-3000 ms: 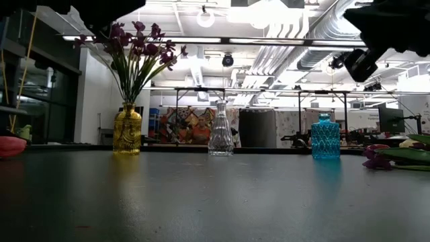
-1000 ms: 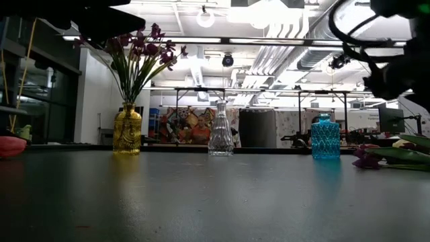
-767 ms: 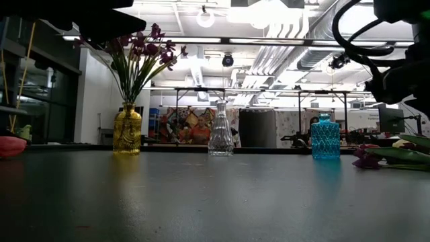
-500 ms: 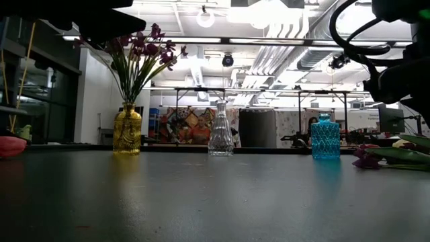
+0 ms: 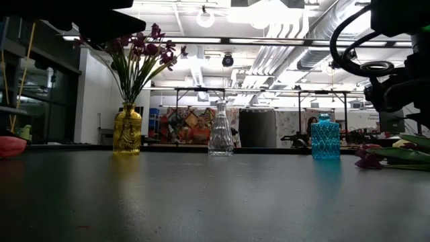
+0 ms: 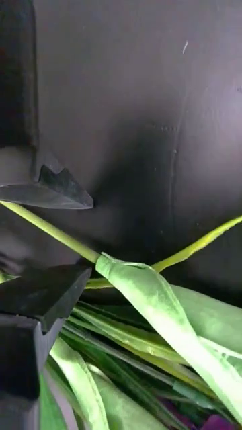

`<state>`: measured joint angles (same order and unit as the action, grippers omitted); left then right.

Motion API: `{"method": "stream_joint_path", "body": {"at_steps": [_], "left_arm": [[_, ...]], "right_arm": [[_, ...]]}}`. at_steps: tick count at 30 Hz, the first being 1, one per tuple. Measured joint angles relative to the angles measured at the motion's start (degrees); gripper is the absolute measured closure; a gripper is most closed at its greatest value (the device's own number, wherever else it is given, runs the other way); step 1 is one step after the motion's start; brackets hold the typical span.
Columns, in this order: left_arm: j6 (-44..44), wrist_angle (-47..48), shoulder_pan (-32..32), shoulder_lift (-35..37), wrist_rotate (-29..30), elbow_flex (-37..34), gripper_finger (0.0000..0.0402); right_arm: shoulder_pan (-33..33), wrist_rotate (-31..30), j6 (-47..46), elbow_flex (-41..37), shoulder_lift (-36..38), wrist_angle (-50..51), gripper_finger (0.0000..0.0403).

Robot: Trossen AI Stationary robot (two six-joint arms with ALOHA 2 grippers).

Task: Sort flowers into vase by color
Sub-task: Put the right red flower into the transparent flower vase

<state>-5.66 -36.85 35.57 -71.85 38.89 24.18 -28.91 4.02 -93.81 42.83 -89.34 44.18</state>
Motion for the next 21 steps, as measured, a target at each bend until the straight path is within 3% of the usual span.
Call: {"method": "stream_joint_path", "body": {"at_steps": [4,10,21], "left_arm": [[-0.12,-0.03,0.00,-0.02,0.52,0.00,0.0161],[0.21,-0.19,0.02,-0.02,2.17,0.00,0.0161],[0.32,-0.28,0.02,-0.02,2.27,0.00,0.0161]], "right_arm": [[0.02,-0.19,2.28,0.00,0.07,-0.13,0.0286],[-0.09,-2.03,6.09,2.72,-0.32,2.35,0.0392],[0.04,-15.93,21.95,19.27,-0.25,13.62,0.0401]]}}
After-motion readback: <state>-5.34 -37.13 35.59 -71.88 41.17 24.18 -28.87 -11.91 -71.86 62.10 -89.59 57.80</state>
